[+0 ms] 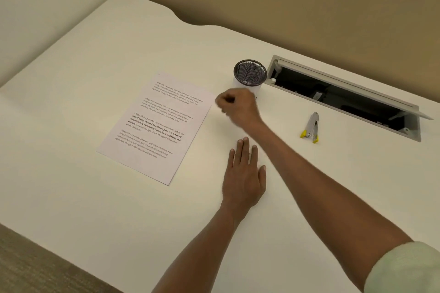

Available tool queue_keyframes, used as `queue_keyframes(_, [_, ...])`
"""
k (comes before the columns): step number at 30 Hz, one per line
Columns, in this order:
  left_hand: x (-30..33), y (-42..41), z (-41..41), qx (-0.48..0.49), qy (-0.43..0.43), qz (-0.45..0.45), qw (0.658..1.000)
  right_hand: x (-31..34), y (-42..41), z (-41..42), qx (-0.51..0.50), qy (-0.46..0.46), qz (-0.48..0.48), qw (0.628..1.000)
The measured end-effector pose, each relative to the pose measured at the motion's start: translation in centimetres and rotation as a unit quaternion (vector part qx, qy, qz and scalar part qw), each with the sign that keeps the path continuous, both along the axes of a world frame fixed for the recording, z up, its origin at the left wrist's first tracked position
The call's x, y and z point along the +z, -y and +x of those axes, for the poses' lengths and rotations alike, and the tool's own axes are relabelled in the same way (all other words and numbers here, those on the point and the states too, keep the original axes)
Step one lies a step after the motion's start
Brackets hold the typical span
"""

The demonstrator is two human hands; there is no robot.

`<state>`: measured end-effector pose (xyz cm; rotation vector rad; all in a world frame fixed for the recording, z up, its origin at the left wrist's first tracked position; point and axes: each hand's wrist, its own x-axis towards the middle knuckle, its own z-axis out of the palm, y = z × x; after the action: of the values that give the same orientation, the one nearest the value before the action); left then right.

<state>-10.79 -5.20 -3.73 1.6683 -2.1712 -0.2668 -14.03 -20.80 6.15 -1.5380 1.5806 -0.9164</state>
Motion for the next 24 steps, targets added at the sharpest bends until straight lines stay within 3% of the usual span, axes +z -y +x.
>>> queue_keyframes(3, [-0.3, 0.2, -0.1, 0.002, -0.023, 0.017, 1.000, 2.2, 2.4, -2.9, -0.035, -0.039, -0.035, 0.998])
queue_keyframes(6, [-0.1, 0.3, -0.3, -0.008, -0.019, 0.036, 0.999, 3.9, 4.5, -5.2, -0.039, -0.136, -0.077, 0.987])
queue_keyframes(12, [-0.4, 0.4, -0.3, -0.010, -0.019, 0.035, 0.999, 3.8, 7.1, -7.7, 0.015, -0.276, -0.051, 0.960])
queue_keyframes(18, [-0.4, 0.4, -0.3, -0.010, -0.013, 0.036, 0.999, 4.5, 7.4, -8.1, 0.040, -0.300, -0.081, 0.950])
queue_keyframes(24, [-0.5, 0.4, -0.4, -0.006, -0.010, 0.026, 1.000, 4.3, 6.0, -7.0, -0.002, -0.219, -0.131, 0.967])
